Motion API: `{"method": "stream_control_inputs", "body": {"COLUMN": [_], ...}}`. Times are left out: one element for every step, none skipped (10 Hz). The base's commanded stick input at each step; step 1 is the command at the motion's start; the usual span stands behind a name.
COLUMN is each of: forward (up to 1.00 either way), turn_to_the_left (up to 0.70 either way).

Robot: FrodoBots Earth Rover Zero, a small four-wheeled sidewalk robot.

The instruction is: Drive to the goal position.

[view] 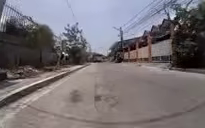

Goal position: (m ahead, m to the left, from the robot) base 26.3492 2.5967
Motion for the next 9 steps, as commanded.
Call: {"method": "stream_control_inputs", "body": {"forward": [1.0,1.0,1.0,1.0,1.0,1.0,1.0,1.0,0.05], "turn_to_the_left": [0.0,0.0,0.0,0.0,0.0,0.0,0.0,0.0,0.0]}}
